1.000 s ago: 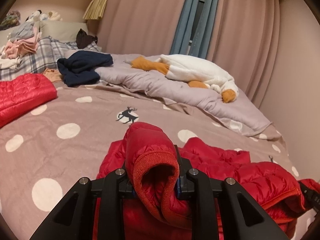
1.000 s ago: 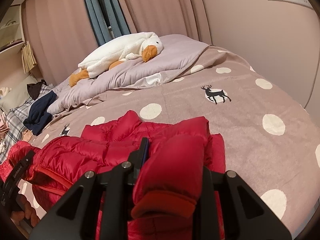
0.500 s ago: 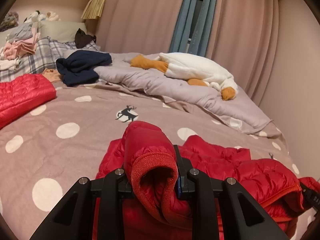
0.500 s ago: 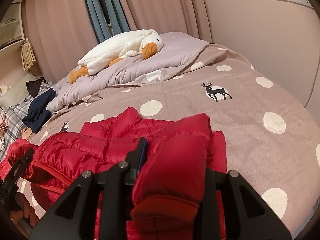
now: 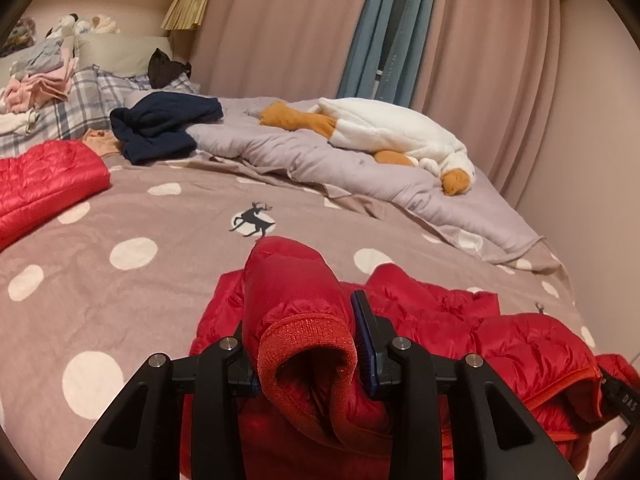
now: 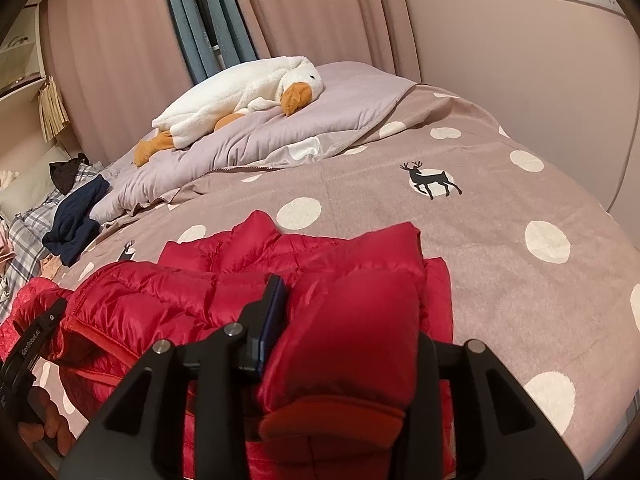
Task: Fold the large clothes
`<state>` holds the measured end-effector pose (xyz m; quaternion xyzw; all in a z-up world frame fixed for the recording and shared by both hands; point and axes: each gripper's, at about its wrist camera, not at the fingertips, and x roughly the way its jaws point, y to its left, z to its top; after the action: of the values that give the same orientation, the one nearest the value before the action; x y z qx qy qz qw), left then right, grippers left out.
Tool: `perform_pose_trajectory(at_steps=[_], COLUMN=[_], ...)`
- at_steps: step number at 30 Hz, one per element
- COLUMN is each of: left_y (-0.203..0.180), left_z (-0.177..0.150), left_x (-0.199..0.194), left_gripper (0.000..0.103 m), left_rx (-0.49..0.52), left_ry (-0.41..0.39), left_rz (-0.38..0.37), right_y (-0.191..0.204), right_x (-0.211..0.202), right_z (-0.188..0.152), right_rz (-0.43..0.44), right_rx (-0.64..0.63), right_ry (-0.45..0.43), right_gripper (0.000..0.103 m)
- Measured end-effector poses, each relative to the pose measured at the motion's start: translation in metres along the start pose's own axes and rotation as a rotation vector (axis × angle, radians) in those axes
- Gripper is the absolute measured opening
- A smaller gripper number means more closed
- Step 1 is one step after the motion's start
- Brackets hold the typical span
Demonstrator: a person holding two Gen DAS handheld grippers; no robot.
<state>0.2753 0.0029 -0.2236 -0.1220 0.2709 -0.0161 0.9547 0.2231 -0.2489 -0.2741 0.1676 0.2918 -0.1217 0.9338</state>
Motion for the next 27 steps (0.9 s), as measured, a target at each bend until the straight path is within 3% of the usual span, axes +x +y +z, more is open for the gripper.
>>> perform_pose_trajectory(at_steps=[6, 8, 11, 15, 21, 27], left_y=[0.002, 0.003, 0.005, 0.008, 0.009, 0.009], left_z=[0.000, 0.000, 0.000, 0.001, 0.001, 0.002], left_x=[-0.001, -0.001, 0.000, 0.000, -0.002, -0.001], left_gripper=[0.035, 0.039, 0.054, 0.056, 0.070, 0.081], left_rx=[-0.015, -0.017, -0.027, -0.048, -0.056, -0.056], left_ry=[0.002, 0.002, 0.005, 0.014, -0.008, -0.003], left_rz=[-0.011, -0.006, 0.014, 0.001, 0.022, 0.013], right_y=[-0.001, -0.002, -0.005, -0.010, -0.014, -0.016], right_x=[0.000, -0.001, -0.001, 0.000, -0.002, -0.003], right_z=[-0.001, -0.001, -0.002, -0.001, -0.001, -0.001], right_rz=[-0.001, 0.000, 0.000, 0.001, 0.005, 0.023], right_rx=[0.002, 0.005, 0.014, 0.034, 0.069, 0.086], right_ry=[-0.001, -0.003, -0.001, 0.000, -0.009, -0.015], right_gripper=[0.040, 0.041, 0.045, 0.054, 0.072, 0.080])
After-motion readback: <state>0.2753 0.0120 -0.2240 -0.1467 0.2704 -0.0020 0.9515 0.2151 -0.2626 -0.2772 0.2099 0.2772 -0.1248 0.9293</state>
